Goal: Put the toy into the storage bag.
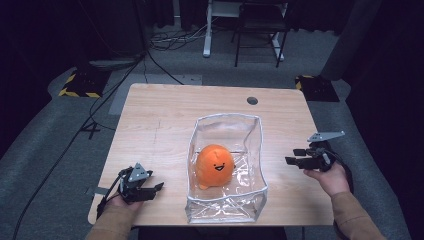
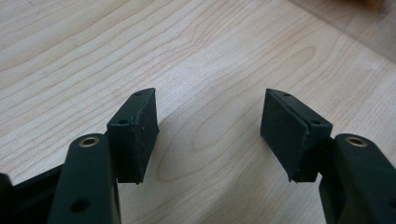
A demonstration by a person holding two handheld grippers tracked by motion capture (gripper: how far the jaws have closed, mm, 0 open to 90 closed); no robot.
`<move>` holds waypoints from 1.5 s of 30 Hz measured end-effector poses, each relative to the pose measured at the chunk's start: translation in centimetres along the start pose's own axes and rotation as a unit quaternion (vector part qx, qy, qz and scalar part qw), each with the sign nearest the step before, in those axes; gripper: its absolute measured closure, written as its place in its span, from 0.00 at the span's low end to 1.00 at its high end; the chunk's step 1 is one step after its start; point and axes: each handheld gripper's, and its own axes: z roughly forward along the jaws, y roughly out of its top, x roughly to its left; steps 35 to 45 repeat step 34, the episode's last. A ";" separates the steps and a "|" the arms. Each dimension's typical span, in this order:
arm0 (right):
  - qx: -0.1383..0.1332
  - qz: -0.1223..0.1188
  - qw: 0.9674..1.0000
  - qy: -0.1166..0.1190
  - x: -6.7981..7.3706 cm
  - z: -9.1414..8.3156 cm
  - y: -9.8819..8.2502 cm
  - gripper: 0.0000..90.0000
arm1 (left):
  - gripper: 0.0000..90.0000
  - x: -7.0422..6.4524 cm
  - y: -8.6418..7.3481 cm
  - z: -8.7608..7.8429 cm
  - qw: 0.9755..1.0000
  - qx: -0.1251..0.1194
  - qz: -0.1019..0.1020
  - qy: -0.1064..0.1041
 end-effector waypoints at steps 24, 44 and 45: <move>-0.035 -0.045 0.996 -0.064 0.7 3.4 -7.9 0.45 | 0.41 0.0 0.0 0.0 1.000 0.000 0.002 0.000; -0.049 -0.057 0.996 -0.048 0.5 3.8 -8.3 0.28 | 0.41 0.0 0.0 0.0 1.000 0.001 0.002 0.000; -0.049 -0.057 0.996 -0.048 0.5 3.8 -8.3 0.28 | 0.41 0.0 0.0 0.0 1.000 0.001 0.002 0.000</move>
